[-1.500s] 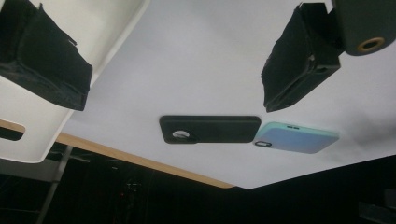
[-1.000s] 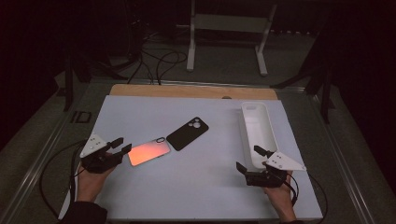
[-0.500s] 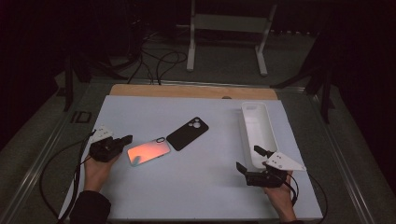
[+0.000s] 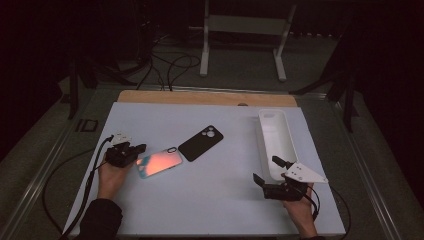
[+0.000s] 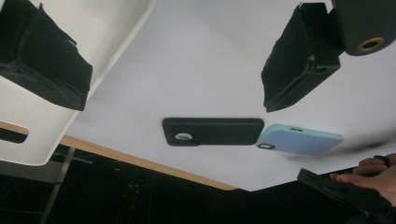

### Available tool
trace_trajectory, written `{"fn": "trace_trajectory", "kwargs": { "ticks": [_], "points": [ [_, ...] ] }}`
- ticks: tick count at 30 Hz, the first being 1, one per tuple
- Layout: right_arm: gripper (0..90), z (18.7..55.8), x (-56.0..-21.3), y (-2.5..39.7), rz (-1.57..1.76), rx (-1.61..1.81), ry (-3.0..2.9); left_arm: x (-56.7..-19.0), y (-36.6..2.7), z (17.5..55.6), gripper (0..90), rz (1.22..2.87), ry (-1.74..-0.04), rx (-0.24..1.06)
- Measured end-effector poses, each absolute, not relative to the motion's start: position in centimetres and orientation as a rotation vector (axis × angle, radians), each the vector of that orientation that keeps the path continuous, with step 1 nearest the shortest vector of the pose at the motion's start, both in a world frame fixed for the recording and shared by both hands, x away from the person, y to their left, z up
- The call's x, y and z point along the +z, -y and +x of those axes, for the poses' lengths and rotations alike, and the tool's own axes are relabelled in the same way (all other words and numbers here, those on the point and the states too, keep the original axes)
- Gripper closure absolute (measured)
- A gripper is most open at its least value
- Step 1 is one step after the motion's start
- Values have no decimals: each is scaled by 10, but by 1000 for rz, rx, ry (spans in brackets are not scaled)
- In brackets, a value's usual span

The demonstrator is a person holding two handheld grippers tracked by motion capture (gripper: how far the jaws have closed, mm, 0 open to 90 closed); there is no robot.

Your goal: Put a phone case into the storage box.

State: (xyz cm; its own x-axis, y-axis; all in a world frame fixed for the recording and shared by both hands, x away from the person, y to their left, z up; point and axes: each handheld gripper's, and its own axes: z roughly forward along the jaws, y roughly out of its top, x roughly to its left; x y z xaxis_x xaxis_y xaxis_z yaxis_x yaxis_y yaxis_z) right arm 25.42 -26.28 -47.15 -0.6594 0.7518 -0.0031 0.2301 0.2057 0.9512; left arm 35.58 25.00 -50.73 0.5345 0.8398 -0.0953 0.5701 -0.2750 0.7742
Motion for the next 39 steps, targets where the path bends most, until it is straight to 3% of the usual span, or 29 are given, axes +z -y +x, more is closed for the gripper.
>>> {"fn": "trace_trajectory", "kwargs": {
  "ticks": [17, 37, 39],
  "points": [
    [84, 254, -472, 263, 909, 1456, -2016, -524, -243, 357, 900, 2093, -1200, 355],
    [84, 255, -472, 262, 903, 1451, -2020, -524, -236, 327, 897, 2091, -1199, 380],
    [84, 254, -472, 262, 906, 1450, -2020, -523, -236, 326, 866, 2081, -1214, 407]
  ]
}}
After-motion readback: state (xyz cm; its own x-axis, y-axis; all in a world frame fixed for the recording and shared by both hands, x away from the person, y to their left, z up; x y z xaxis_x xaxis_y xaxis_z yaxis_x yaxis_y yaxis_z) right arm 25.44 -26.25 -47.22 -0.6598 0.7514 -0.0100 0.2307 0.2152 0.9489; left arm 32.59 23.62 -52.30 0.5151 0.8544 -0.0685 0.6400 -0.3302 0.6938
